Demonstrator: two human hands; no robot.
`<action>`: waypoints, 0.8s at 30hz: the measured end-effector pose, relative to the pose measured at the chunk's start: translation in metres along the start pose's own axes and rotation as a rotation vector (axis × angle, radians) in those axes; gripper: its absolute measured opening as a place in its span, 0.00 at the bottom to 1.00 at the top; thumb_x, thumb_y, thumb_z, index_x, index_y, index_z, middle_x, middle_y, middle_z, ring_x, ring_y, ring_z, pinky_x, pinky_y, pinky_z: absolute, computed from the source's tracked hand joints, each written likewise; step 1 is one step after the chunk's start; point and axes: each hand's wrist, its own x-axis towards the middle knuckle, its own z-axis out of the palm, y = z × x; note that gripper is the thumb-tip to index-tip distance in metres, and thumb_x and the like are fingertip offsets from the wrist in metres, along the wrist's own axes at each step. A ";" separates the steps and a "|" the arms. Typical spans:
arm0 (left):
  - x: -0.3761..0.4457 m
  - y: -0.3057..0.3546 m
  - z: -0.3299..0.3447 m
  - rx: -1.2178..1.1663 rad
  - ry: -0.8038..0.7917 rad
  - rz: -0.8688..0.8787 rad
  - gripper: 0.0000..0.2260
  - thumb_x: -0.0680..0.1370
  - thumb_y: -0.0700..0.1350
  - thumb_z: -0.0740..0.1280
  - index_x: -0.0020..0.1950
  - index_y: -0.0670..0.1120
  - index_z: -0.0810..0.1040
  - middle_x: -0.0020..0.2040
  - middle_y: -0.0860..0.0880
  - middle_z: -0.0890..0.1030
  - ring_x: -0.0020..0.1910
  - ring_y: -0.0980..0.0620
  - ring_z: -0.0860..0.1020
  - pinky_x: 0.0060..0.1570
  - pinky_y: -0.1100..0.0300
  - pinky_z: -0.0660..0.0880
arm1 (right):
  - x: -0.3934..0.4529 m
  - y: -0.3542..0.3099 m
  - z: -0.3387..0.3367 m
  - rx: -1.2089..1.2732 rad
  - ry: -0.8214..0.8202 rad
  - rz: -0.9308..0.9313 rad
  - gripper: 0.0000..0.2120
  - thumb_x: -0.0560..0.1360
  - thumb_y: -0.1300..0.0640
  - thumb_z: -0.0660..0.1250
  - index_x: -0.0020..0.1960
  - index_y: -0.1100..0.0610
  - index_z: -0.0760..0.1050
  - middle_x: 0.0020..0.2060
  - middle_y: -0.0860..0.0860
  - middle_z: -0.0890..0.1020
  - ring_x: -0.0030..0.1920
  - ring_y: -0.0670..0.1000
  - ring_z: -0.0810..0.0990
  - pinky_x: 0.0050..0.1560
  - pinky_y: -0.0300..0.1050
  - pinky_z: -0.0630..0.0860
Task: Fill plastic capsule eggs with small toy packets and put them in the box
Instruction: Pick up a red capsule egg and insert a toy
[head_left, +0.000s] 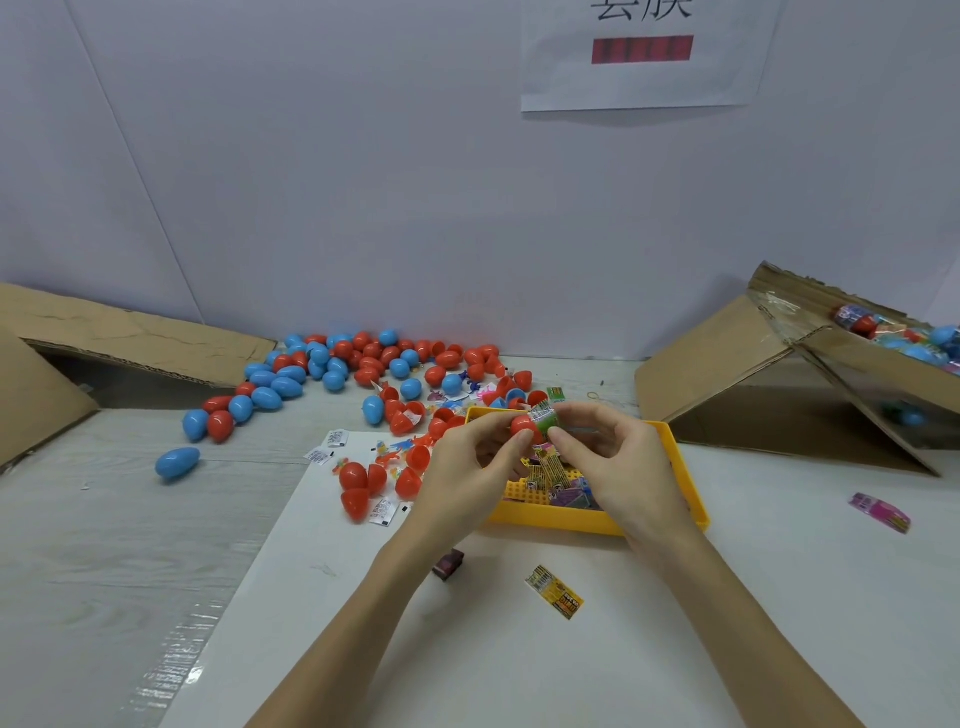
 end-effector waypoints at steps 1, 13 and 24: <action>0.000 0.000 0.000 -0.010 -0.003 -0.006 0.13 0.82 0.46 0.67 0.65 0.44 0.81 0.45 0.49 0.85 0.41 0.52 0.84 0.44 0.60 0.82 | 0.000 -0.001 0.000 -0.006 0.004 -0.011 0.11 0.78 0.56 0.74 0.57 0.43 0.82 0.52 0.41 0.86 0.54 0.41 0.84 0.56 0.41 0.83; 0.001 -0.001 0.000 -0.091 0.017 -0.034 0.12 0.82 0.45 0.68 0.64 0.45 0.81 0.44 0.50 0.86 0.41 0.52 0.84 0.42 0.62 0.81 | -0.001 -0.002 0.002 -0.033 -0.006 -0.042 0.12 0.78 0.58 0.73 0.61 0.49 0.83 0.54 0.43 0.86 0.56 0.43 0.84 0.57 0.40 0.82; -0.003 0.004 -0.002 0.027 0.065 0.175 0.20 0.78 0.43 0.74 0.69 0.46 0.77 0.51 0.51 0.84 0.50 0.53 0.83 0.51 0.61 0.81 | -0.001 -0.005 0.001 0.380 -0.062 0.187 0.14 0.75 0.50 0.73 0.59 0.51 0.83 0.52 0.48 0.88 0.55 0.47 0.86 0.48 0.38 0.82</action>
